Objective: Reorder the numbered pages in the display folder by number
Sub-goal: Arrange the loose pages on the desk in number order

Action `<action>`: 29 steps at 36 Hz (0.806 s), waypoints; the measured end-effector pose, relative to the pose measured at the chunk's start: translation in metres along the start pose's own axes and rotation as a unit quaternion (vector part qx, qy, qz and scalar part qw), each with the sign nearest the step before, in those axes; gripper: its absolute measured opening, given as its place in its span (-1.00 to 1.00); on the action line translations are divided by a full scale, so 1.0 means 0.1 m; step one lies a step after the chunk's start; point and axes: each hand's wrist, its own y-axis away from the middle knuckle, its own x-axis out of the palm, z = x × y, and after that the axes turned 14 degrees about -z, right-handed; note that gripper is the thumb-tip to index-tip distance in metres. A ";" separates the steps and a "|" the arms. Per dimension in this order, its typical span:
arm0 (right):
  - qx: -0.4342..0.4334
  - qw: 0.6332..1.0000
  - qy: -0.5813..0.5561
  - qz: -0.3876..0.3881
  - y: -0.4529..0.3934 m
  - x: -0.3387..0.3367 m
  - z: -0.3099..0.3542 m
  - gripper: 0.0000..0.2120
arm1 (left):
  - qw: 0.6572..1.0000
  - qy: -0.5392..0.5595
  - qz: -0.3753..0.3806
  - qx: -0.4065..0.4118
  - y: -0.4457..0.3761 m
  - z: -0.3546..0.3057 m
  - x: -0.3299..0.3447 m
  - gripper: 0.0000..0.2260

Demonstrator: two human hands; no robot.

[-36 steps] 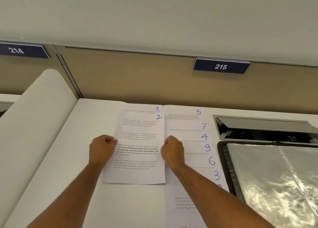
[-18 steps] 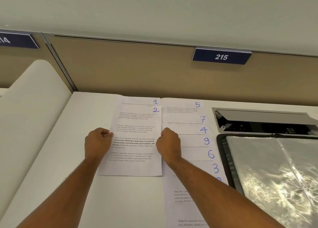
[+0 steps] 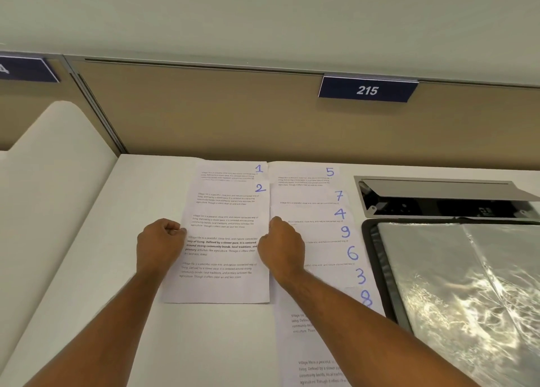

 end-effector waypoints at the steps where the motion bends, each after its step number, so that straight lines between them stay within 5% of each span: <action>1: 0.002 1.000 0.000 0.002 0.02 0.00 0.00 -0.89 | 1.000 -0.001 0.001 0.000 0.01 0.01 -0.01 -0.97; 19: -0.001 1.000 -0.005 0.014 0.20 -0.07 -0.08 -0.97 | 0.999 -0.049 -0.010 0.009 0.17 0.11 -0.09 -0.98; 29: -0.008 0.999 -0.046 -0.019 0.25 -0.24 -0.32 -0.78 | 0.994 -0.071 -0.049 0.072 0.21 0.05 0.00 -0.81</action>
